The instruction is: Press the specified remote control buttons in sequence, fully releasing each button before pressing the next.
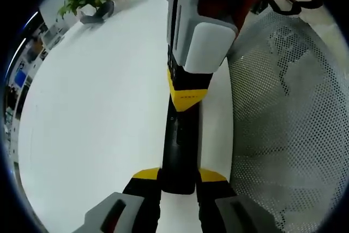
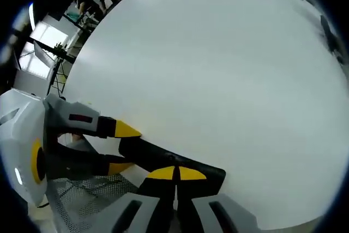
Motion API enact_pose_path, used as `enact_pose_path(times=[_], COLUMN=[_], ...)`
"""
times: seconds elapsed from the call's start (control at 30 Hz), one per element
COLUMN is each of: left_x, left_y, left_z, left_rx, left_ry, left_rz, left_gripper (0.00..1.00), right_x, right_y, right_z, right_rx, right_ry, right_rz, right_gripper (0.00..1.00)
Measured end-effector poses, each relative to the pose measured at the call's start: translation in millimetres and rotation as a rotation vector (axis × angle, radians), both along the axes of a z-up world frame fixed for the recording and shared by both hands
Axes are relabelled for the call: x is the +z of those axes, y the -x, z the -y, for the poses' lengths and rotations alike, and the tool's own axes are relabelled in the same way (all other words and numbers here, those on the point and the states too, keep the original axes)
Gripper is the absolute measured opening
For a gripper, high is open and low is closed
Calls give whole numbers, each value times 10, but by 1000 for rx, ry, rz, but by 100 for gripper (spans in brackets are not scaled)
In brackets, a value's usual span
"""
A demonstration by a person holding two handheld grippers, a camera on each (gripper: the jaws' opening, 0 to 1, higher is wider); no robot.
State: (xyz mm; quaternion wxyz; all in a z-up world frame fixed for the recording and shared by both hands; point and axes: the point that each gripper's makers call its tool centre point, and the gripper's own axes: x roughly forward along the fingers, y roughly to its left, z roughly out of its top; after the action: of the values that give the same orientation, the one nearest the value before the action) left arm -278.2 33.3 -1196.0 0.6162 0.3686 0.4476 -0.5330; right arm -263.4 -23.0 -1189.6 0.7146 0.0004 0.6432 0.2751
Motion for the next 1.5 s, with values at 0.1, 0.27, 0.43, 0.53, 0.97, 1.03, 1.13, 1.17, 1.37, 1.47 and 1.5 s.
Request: enact_pose_path(times=[0.1,0.27,0.43,0.53,0.97,1.03,1.13,1.17,1.37,1.47,1.5], left_x=[0,0,0,-2,-3,-1,1,2,2,2,4], left_y=[-3,-1,-1,-8,-6,-4,-5,-1,0,-2,-2], left_z=[-2,-4,-3,-5,-1,-2,-5,-6,-6,-4,-8], left_rx=[1,-4,-15,-18,-17,-16,-15,-17,-10,-10,-9], left_ry=[5,9,-8,-12,-45,-52,-57,-58,-59,-68,-70], left_rz=[-11,-33,-38,-46,-45,-44,-41,-39,-26,-22,-24], left_gripper=[24,24,24,24,24,24,24,24,24,24,24], right_x=[-2,-13,-14,-20,12,15,16,16,26,35,35], right_y=[-2,-13,-8,-13,38,37,44,49,63,79,83], right_z=[6,4,1,4,2,3,6,10,8,6,10], right_rx=[-1,-13,-12,-15,-19,-22,-15,-15,-15,5,9], right_ry=[-2,-12,-6,-16,-51,-55,-59,-63,-80,-61,-57], right_rz=[0,-2,-14,-21,45,62,70,67,61,57,54], right_gripper=[0,0,0,0,0,0,0,0,0,0,0])
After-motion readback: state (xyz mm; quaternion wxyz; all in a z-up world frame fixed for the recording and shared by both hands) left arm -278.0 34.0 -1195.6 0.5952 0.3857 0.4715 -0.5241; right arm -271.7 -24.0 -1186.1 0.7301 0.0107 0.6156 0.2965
